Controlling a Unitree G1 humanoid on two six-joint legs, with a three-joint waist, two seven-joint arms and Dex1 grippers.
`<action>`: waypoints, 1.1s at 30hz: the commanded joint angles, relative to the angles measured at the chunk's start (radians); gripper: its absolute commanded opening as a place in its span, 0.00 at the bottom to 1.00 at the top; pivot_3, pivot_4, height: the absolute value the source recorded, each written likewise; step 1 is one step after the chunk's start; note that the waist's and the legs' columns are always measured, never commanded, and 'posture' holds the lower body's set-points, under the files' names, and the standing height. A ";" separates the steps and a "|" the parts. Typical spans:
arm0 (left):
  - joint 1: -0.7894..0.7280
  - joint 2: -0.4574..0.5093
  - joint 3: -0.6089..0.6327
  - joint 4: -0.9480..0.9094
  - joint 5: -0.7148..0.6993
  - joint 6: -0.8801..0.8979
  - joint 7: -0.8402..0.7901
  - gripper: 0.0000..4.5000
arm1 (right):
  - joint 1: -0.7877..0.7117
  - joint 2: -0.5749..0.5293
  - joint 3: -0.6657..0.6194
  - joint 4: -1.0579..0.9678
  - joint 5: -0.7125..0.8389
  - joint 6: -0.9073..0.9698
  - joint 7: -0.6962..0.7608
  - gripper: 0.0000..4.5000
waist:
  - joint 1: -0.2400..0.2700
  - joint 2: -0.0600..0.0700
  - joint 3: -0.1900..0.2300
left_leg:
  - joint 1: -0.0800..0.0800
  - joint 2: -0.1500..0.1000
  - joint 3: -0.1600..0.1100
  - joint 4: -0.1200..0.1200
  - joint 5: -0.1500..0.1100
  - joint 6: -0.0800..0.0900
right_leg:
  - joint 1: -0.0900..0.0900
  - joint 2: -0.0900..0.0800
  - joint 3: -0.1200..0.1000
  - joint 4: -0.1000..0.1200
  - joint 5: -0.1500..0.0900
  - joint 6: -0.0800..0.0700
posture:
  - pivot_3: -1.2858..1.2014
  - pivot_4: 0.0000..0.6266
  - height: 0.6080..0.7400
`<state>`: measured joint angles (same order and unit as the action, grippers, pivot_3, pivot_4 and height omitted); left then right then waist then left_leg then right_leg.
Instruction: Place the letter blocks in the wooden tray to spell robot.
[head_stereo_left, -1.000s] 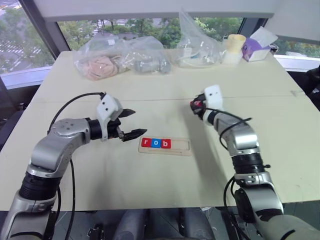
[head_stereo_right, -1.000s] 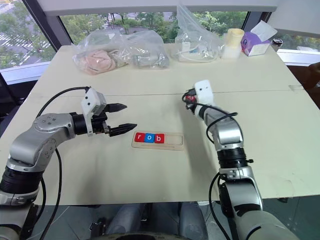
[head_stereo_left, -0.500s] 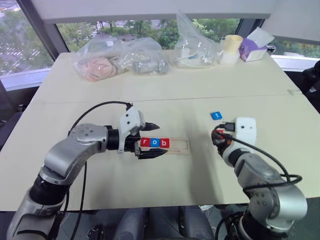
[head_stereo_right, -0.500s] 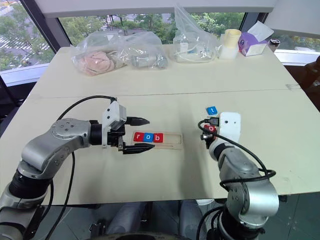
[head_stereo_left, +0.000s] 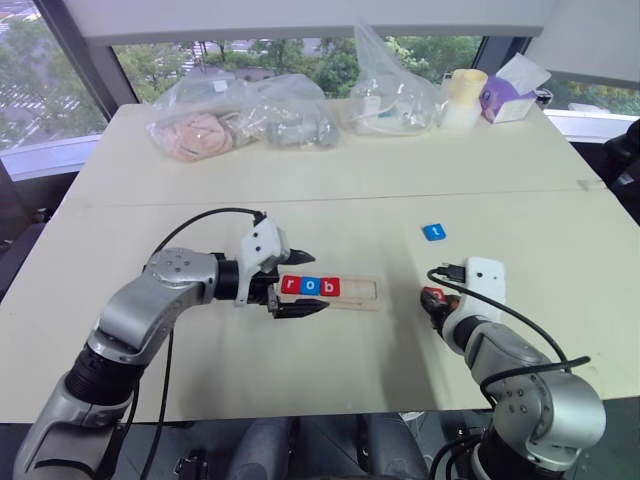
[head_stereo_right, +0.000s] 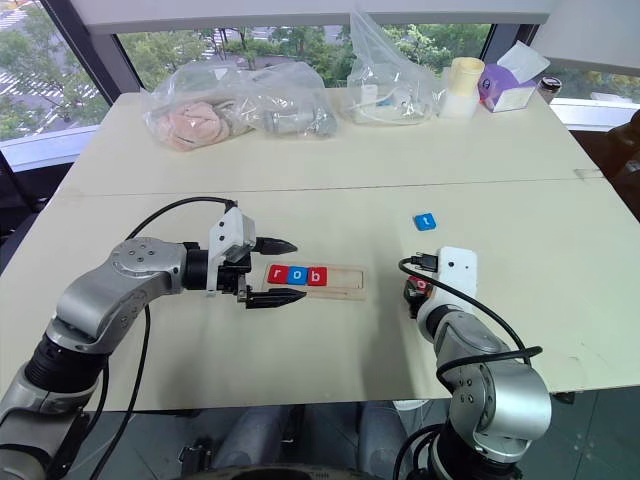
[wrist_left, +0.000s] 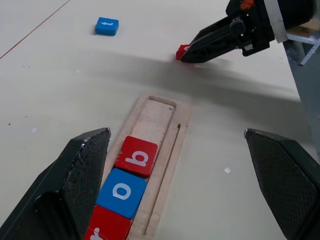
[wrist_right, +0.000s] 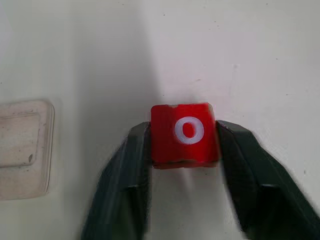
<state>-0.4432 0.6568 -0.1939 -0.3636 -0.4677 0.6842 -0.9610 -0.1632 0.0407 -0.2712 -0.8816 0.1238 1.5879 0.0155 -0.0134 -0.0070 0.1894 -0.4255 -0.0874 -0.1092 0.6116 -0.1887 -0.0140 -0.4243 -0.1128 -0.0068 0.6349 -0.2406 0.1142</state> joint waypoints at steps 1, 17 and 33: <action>0.002 0.013 0.023 -0.015 -0.001 -0.019 -0.008 1.00 | -0.011 -0.010 0.018 -0.018 0.014 -0.005 0.023 0.90 | 0.000 0.000 0.000 | 0.000 0.000 0.000 0.000 0.000 0.000 | 0.000 0.000 0.000 0.000 0.000 0.000 | 0.52 0.24 1.00; -0.080 0.164 0.044 0.022 -0.095 -0.023 -0.292 1.00 | 0.102 -0.894 0.028 0.576 0.192 -1.054 1.074 0.99 | -0.001 -0.001 0.002 | 0.000 0.000 0.002 0.000 -0.002 0.003 | 0.005 -0.001 -0.002 -0.006 -0.001 0.003 | 0.52 0.24 1.00; -0.040 0.164 0.045 0.001 -0.034 -0.044 -0.247 1.00 | -0.172 -0.903 0.305 1.172 0.053 -1.557 1.297 0.79 | 0.003 -0.002 0.002 | 0.000 -0.001 0.002 0.002 -0.002 0.003 | 0.005 -0.004 -0.001 -0.005 -0.001 0.002 | 0.52 0.24 1.00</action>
<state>-0.4809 0.8094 -0.1815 -0.3277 -0.4895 0.6387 -1.2170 -0.3233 -0.8598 0.0392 0.2627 0.1724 0.0572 1.2994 -0.0100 -0.0094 0.1915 -0.4258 -0.0885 -0.1071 0.6140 -0.1910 -0.0105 -0.4187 -0.1163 -0.0081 0.6297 -0.2412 0.1167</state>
